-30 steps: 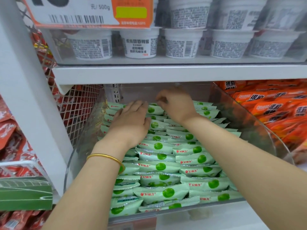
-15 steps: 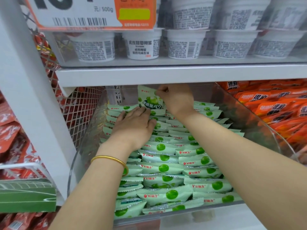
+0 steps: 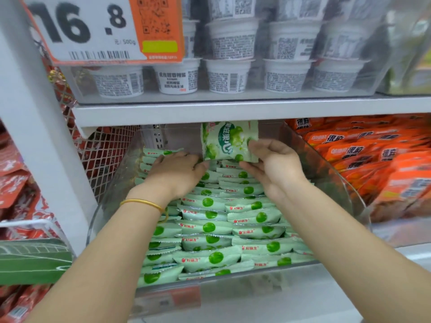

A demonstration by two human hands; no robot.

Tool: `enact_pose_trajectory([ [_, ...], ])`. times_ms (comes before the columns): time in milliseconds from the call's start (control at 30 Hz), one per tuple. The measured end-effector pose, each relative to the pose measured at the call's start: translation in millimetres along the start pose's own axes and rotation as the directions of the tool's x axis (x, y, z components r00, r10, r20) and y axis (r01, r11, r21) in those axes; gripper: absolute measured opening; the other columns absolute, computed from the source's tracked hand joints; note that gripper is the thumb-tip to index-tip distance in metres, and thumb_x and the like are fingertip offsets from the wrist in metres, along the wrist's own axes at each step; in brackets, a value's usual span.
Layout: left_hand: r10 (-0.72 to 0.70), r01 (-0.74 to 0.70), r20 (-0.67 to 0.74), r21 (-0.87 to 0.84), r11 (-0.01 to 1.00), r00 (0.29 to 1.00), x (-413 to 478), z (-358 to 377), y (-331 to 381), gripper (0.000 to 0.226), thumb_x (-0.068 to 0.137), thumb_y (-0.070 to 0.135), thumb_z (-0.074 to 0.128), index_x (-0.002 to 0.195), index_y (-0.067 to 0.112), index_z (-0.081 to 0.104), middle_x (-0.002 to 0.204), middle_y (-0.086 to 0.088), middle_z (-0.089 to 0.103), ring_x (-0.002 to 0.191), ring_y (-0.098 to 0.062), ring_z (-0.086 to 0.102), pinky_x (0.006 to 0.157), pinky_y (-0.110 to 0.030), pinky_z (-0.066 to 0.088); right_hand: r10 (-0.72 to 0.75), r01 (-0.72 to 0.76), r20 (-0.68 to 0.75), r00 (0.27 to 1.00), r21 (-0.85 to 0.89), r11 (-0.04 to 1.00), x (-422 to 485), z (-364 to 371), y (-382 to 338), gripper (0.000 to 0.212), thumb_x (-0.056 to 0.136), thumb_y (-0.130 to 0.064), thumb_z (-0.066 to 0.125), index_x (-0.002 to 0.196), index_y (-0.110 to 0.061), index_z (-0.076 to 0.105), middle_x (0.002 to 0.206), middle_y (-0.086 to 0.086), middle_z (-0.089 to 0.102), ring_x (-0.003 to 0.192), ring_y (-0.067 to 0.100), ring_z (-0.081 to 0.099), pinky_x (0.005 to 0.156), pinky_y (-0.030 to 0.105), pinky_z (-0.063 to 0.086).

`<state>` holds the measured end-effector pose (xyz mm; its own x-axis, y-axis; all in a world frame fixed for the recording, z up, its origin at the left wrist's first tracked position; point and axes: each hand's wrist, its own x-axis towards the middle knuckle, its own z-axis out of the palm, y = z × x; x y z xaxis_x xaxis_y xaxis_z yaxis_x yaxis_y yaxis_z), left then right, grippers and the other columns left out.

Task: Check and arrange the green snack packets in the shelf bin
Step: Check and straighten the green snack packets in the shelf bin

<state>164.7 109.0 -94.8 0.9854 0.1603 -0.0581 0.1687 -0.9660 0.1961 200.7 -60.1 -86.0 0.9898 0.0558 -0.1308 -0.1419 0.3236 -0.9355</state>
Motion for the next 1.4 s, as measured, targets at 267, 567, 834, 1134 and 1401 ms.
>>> enact_pose_trajectory([
  [267,-0.088,-0.194,-0.402,-0.608,0.770,0.911,-66.8,-15.3,21.2,0.037,0.098,0.021,0.044,0.135,0.019,0.049,0.129,0.004,0.054,0.105,-0.005,0.050,0.084,-0.016,0.035,0.022,-0.002,0.211,0.977,-0.095,0.995,-33.5,-40.8,-14.6,0.002,0.090,-0.010,0.058,0.089,-0.011,0.060,0.079,0.007,0.065,0.061,0.015,0.059,0.047,0.020,0.049],
  [567,0.338,-0.394,-0.257,-0.802,0.448,0.906,-99.6,-2.0,32.6,0.080,0.085,0.006,0.065,0.132,0.062,0.032,0.140,0.019,0.046,0.116,-0.012,0.058,0.091,-0.031,0.052,-0.122,0.184,0.294,0.948,-0.191,0.964,-48.1,-44.9,-16.8,0.005,0.090,-0.011,0.059,0.091,-0.013,0.063,0.073,0.001,0.063,0.053,0.007,0.057,0.042,0.019,0.043],
  [834,0.307,-0.385,-0.269,-0.817,0.430,0.913,-93.2,1.1,35.6,0.074,0.085,-0.008,0.060,0.133,0.045,0.044,0.137,0.026,0.046,0.108,-0.002,0.058,0.089,-0.026,0.052,-0.135,0.216,0.365,0.921,-0.192,0.957,-42.5,-47.0,-16.5,0.012,0.085,-0.021,0.064,0.095,-0.017,0.065,0.079,-0.002,0.071,0.065,0.011,0.065,0.050,0.024,0.050],
  [1134,0.267,-0.387,-0.281,-0.701,0.600,0.922,-94.0,5.9,41.2,0.057,0.092,0.016,0.056,0.132,0.054,0.041,0.134,0.020,0.047,0.092,-0.006,0.051,0.084,-0.022,0.047,-0.223,0.281,0.277,0.935,-0.191,0.941,-45.6,-50.8,-10.9,0.005,0.085,-0.010,0.064,0.080,-0.009,0.064,0.071,0.004,0.069,0.059,0.015,0.062,0.049,0.028,0.051],
  [1401,0.285,-0.351,-0.510,-0.037,0.936,0.812,-96.1,10.6,47.6,0.076,0.073,0.061,0.046,0.138,0.021,0.045,0.129,0.001,0.041,0.119,-0.018,0.036,0.100,-0.035,0.029,-0.113,0.120,0.337,0.935,0.001,0.993,-57.3,-40.8,-9.6,0.009,0.091,-0.014,0.056,0.088,-0.006,0.059,0.070,0.006,0.069,0.058,0.014,0.065,0.048,0.023,0.052],
])
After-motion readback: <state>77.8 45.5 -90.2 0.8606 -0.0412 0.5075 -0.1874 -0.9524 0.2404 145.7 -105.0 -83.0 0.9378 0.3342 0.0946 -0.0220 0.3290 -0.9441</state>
